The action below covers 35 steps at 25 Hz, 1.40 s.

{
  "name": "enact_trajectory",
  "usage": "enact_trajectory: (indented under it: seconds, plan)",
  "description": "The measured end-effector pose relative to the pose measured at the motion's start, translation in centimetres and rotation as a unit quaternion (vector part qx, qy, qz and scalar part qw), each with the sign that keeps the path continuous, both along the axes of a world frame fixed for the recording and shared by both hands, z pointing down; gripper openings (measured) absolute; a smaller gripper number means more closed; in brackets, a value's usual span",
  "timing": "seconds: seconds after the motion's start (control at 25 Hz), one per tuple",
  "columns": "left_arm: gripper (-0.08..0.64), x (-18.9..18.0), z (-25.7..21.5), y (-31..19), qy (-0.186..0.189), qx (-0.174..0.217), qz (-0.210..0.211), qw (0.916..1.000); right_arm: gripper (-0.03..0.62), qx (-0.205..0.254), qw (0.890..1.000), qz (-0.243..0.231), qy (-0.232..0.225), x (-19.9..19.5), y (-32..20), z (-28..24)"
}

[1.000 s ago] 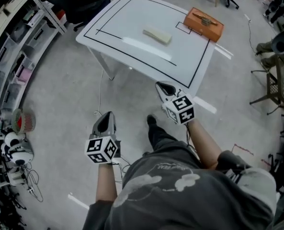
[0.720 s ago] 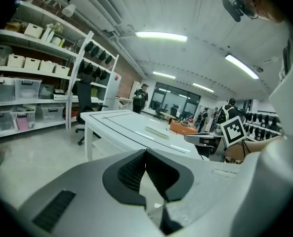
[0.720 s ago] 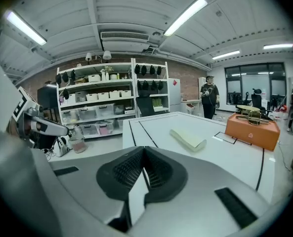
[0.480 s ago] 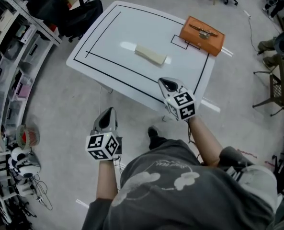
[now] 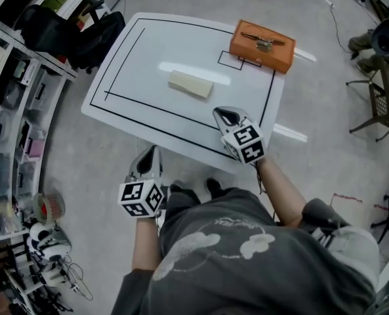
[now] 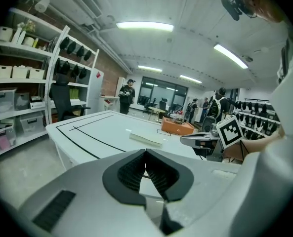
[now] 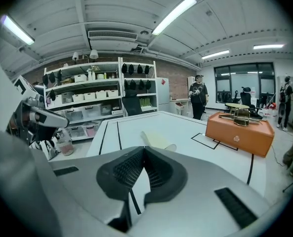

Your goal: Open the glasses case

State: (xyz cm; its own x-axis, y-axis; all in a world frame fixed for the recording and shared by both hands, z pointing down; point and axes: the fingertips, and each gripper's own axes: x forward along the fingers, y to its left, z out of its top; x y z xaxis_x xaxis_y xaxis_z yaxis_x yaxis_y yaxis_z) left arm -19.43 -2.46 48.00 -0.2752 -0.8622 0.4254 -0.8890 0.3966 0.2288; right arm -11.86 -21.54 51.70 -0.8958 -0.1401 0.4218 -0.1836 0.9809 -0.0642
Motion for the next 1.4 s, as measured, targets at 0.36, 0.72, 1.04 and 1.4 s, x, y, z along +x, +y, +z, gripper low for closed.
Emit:
enact_trajectory:
  seconds: [0.36, 0.72, 1.04, 1.4]
  plan:
    - [0.002, -2.3, 0.7, -5.4, -0.004, -0.015, 0.070, 0.9974, 0.008, -0.006, 0.998, 0.045, 0.041, 0.5, -2.1, 1.6]
    - [0.002, -7.6, 2.2, -11.0, -0.010, -0.043, 0.172, 0.9842, 0.208, 0.008, 0.992, 0.084, 0.099, -2.1, -3.0, 2.7]
    - [0.002, -10.7, 4.8, -14.8, -0.009, -0.076, 0.259, 0.9627, 0.268, 0.025, 0.980, 0.127, 0.152, -4.6, -3.6, 4.1]
    - [0.002, -12.4, 7.8, -18.2, 0.003, -0.106, 0.321, 0.9410, 0.268, 0.017, 0.962, 0.196, 0.187, -5.0, -5.0, 4.4]
